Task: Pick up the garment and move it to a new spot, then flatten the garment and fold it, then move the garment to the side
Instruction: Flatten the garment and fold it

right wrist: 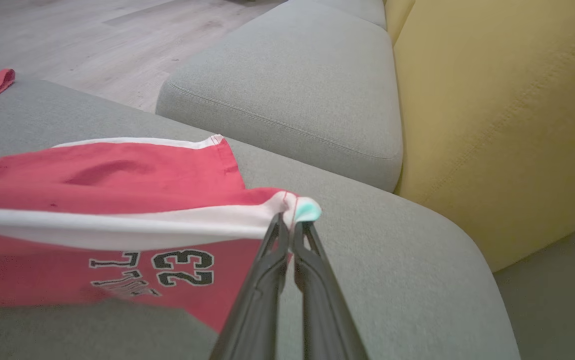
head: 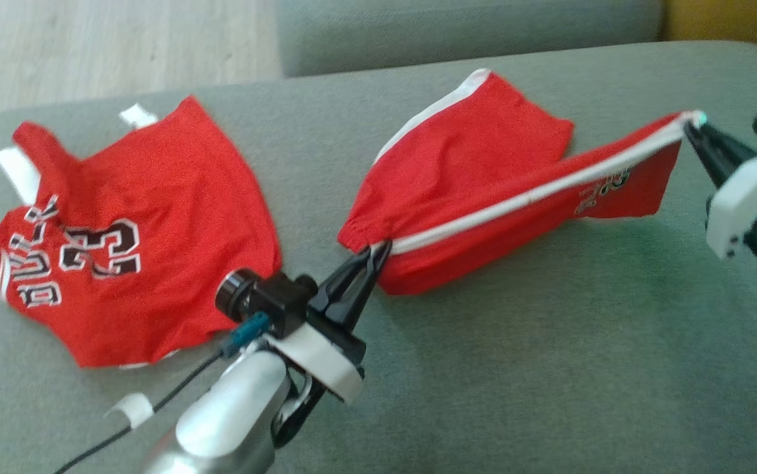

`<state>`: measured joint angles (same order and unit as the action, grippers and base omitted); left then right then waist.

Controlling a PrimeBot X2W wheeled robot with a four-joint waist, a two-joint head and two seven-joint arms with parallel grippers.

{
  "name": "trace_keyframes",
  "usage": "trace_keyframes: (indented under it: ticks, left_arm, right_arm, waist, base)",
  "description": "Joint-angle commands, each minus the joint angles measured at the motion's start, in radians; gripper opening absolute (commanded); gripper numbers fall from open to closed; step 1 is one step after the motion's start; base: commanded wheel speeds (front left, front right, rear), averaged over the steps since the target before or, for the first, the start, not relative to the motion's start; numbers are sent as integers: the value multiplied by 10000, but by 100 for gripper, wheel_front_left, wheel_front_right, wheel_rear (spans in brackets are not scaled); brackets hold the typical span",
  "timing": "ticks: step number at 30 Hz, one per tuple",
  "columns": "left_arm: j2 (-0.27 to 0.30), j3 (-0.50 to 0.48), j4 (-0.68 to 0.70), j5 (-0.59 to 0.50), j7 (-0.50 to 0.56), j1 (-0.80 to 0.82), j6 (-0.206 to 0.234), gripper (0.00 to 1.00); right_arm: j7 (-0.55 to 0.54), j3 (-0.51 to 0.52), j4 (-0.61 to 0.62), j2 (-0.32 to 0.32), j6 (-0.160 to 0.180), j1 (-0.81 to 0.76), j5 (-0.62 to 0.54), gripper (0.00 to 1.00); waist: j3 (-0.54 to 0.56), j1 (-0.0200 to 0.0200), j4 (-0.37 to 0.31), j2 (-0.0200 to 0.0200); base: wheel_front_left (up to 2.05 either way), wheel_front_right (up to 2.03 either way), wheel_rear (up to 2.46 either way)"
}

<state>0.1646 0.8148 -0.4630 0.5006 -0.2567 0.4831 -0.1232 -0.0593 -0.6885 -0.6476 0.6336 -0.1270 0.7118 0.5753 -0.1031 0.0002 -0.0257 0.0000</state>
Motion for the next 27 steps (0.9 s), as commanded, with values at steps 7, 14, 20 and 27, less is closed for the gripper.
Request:
trace_keyframes:
  ticks: [7,14,20,27]
  left_arm:
    - [-440,-456,-815,65,9,1597,3,0]
    - [-824,-74,-1823,120,113,2645,-42,0]
    - [-1050,297,-2404,214,56,3418,-60,0]
    - [-1135,728,-2638,473,-11,3930,-67,0]
  right_arm:
    - [-121,119,-876,-344,-37,1580,-696,0]
    - [136,-111,-1953,-730,-37,2748,-1212,0]
    - [404,-401,-2985,-1026,-37,3706,-1416,0]
    - [717,-987,-3982,-1142,-37,4408,-1530,0]
  waist:
    - [-1166,-2,960,0]
    - [-1973,-2,1494,0]
    - [-2564,-2,1977,0]
    - [-3001,-2,2489,0]
  base:
    - [0,0,0]
    - [0,0,0]
    - [0,0,0]
    - [0,0,0]
